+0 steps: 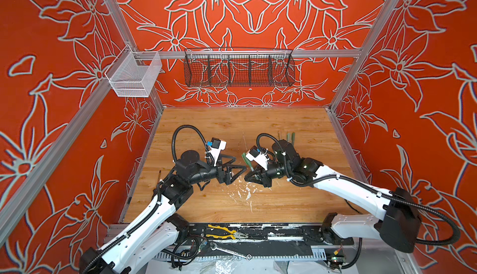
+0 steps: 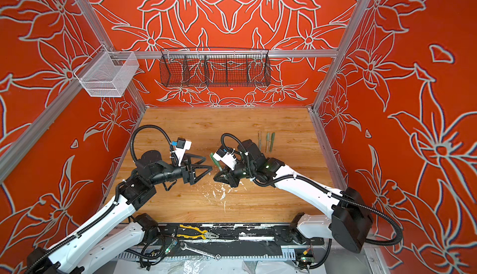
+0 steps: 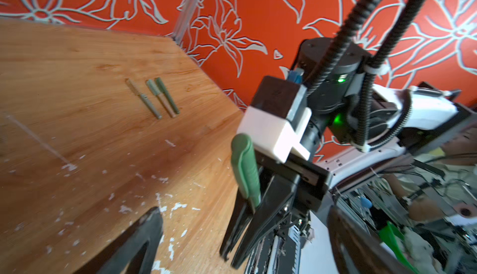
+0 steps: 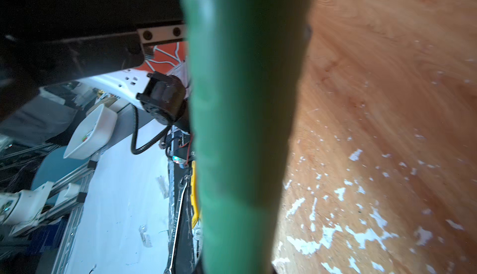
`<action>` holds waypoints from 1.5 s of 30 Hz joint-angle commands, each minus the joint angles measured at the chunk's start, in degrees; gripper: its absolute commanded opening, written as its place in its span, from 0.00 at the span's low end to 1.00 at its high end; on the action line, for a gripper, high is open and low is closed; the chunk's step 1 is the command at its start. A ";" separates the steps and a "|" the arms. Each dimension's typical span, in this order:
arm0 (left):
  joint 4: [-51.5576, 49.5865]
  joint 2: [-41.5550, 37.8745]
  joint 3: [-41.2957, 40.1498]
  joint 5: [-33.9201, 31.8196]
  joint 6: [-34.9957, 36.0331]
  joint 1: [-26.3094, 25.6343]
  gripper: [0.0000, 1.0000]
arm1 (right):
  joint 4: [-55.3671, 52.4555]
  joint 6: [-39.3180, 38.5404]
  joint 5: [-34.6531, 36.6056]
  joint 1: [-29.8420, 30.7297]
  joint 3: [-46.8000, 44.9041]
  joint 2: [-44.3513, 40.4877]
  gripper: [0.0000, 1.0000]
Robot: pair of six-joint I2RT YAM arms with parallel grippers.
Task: Insert pens into pen caps
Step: Put on the pen cap to the pen.
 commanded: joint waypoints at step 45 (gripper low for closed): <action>6.67 2.86 2.88 14.04 0.36 0.52 0.00 | 13.44 7.63 -5.86 5.92 3.58 -1.53 0.29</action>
